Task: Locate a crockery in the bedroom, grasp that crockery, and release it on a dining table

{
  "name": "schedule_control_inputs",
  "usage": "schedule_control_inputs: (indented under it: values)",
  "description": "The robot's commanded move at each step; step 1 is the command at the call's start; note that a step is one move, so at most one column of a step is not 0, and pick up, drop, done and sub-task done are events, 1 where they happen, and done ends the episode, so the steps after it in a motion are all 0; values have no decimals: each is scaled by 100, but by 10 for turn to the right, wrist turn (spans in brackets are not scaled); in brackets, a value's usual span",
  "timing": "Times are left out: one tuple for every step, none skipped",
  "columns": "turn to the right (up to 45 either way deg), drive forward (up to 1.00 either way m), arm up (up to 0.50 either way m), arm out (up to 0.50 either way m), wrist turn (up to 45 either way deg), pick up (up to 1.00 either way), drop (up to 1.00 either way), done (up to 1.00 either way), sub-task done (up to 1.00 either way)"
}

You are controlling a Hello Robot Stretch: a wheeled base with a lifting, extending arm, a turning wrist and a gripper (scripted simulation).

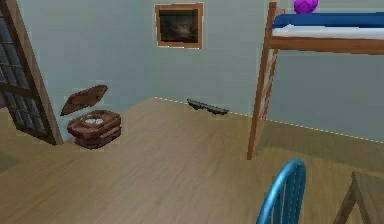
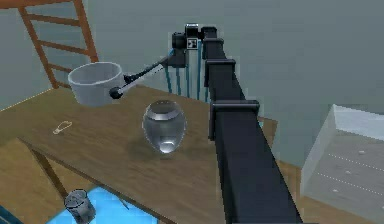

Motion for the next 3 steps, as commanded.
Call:
schedule_control_inputs:
  values:
    - [0,0,0,0,450,0,0,0,0]
    - [0,0,0,0,120,0,0,0,0]
    - [0,0,-4,0,0,0,0,0,0]
